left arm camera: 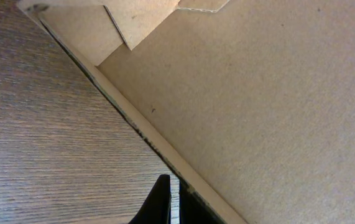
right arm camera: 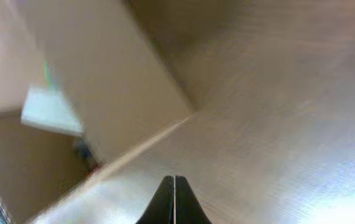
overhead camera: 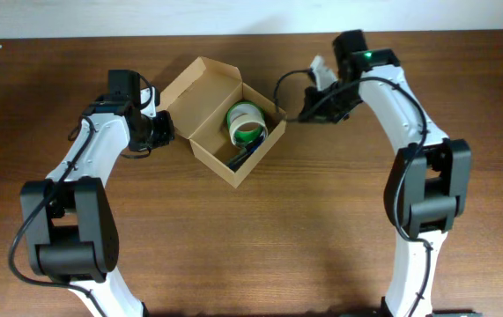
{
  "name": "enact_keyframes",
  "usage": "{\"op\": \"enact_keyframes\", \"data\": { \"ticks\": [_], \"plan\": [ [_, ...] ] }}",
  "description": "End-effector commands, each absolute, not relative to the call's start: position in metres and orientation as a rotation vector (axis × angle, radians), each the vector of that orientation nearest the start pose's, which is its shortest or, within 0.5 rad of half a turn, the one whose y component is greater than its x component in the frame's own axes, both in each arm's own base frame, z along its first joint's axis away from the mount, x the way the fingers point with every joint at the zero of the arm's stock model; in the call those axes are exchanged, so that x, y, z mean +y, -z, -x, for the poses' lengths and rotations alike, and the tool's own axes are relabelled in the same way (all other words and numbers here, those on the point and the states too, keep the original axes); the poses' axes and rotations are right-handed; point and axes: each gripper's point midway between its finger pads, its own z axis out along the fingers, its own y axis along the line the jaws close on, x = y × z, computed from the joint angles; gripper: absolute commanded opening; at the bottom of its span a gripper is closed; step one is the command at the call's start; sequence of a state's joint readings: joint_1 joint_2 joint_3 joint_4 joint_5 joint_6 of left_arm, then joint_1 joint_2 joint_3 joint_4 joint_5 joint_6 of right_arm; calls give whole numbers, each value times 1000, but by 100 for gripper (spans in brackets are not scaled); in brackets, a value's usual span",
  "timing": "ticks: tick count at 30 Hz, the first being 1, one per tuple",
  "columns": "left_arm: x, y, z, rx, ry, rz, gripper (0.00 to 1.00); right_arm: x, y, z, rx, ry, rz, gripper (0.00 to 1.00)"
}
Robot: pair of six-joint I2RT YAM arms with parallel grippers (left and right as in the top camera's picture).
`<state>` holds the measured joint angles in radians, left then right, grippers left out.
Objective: Pack container
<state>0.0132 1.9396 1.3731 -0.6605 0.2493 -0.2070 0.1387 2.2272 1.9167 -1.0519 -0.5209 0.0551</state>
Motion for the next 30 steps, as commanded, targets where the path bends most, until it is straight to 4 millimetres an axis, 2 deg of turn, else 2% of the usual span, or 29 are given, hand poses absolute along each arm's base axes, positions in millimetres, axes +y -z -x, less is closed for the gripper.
{"op": "enact_keyframes", "data": {
  "ticks": [1, 5, 8, 10, 15, 19, 23, 27, 30],
  "plan": [
    [-34, -46, -434, 2801, 387, 269, 6, 149, -91, -487, 2812, -752, 93, 4],
    [-34, -45, -434, 2802, 387, 269, 6, 159, -97, -507, 2731, -732, 60, 4],
    [-34, -45, -434, 2803, 388, 270, 6, 170, -99, -511, 2706, -736, 80, 4],
    [-34, -45, -434, 2803, 387, 269, 6, 176, -93, -508, 2725, -722, 88, 4],
    [-34, -45, -435, 2801, 382, 270, 6, 191, -70, -487, 2829, -727, 111, 4],
    [-33, -48, -440, 2778, 379, 265, 6, 200, -64, -465, 2901, -707, 189, 4],
    [-33, -52, -446, 2758, 379, 259, 6, 206, -62, -451, 2943, -703, 242, 4],
    [-33, -55, -451, 2737, 379, 253, 6, 213, -62, -426, 3004, -692, 362, 4],
    [-33, -57, -455, 2719, 379, 248, 6, 227, -79, -412, 2981, -686, 487, 4]
  ]
}}
